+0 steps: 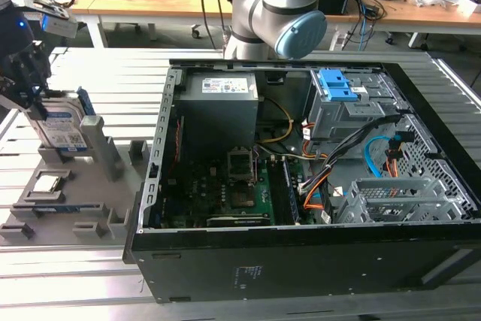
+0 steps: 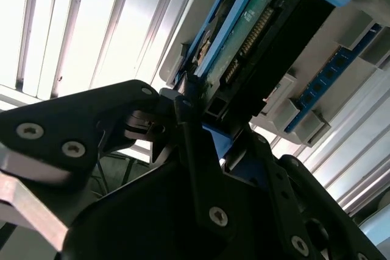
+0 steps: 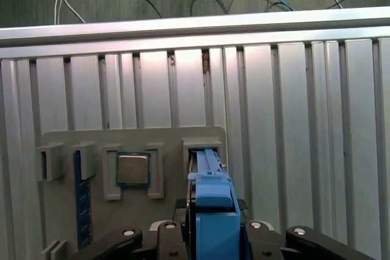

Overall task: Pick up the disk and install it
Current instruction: 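Pick up the disk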

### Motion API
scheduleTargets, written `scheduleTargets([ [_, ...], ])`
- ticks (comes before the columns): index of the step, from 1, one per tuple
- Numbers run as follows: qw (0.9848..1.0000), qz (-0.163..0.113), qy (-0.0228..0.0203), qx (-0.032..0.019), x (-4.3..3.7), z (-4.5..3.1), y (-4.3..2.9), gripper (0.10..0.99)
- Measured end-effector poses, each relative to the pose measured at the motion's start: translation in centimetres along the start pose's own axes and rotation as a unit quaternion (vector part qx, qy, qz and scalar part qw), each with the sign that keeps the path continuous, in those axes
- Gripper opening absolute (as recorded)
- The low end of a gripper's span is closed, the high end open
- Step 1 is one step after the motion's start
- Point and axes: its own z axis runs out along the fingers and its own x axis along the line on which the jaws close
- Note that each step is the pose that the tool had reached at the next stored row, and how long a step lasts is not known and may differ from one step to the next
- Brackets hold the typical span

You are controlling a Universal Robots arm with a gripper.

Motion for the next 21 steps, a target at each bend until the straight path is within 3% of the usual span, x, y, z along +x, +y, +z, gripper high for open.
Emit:
scheduleTargets([
  [8,1.0,0.0,0.0,0.0,0.0,-1.25,0.0,0.369],
  [9,1.0,0.0,0.0,0.0,0.01,-1.82,0.0,0.369],
  [10,1.0,0.0,0.0,0.0,0.01,-2.86,0.0,0.369],
  [13,1.0,0.0,0.0,0.0,0.02,-3.36,0.0,0.369],
  [21,1.0,0.0,0.0,0.0,0.03,-5.61,0.0,0.369],
])
